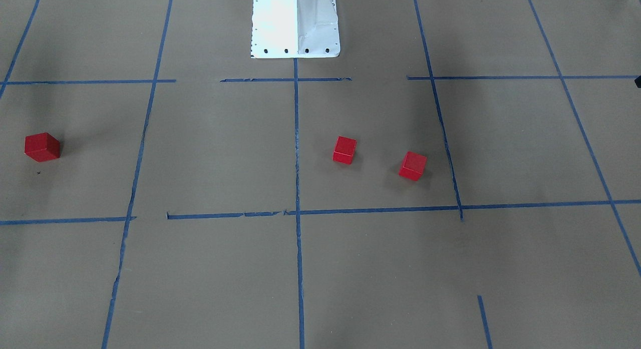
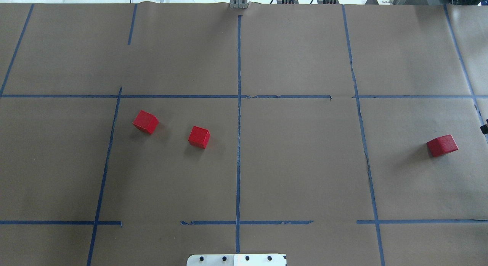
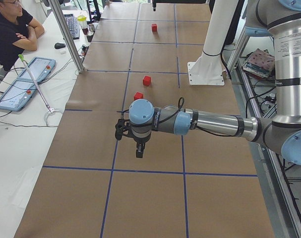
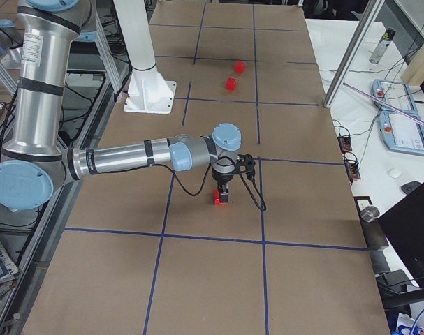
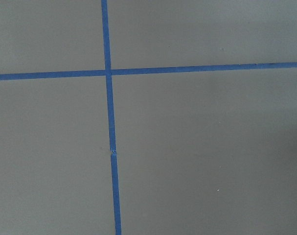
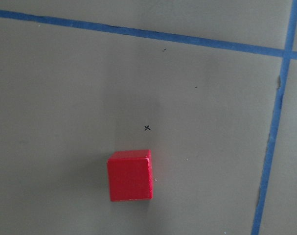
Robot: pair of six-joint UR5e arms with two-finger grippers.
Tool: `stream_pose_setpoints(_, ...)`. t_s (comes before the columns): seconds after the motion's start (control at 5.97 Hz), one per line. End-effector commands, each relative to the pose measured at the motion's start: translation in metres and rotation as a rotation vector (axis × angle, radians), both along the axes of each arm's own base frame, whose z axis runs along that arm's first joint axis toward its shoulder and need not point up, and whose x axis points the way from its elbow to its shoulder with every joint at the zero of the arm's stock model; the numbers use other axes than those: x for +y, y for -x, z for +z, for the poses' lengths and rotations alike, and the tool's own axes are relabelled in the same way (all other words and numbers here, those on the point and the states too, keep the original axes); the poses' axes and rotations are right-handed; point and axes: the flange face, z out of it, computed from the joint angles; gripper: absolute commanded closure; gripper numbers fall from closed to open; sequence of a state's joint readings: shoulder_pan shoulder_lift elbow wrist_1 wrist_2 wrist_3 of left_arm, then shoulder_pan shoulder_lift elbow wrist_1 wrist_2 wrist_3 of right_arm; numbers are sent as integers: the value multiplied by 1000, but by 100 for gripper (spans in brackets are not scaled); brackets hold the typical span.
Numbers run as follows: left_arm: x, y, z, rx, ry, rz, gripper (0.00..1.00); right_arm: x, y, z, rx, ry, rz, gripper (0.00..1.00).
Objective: Form red blocks into L shape at center
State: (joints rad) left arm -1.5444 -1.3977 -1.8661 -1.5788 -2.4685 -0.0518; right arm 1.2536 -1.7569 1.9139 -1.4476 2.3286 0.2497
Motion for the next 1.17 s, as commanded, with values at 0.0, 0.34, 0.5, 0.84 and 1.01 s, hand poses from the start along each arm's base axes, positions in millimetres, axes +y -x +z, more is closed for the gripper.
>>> stream_pose_setpoints(0.0, 1, -1, 2, 1, 4, 0, 0, 4, 41, -3, -17, -43, -68, 0)
stream_pose_setpoints(0.34, 0, -1, 1, 1, 0, 1, 0, 9, 72, 17, 9, -47, -118, 0)
stream_pose_setpoints(0.5, 1, 0, -3, 1, -6, -1, 0, 5, 82, 27, 35, -65, -125, 1)
stream_pose_setpoints(0.84, 1, 0, -4, 2, -8, -1, 0, -12, 92, 24, 30, -60, -111, 2)
stream_pose_setpoints(1.01, 1, 0, -4, 2, -8, -1, 0, -13, 94, 29, 35, -23, -85, 1)
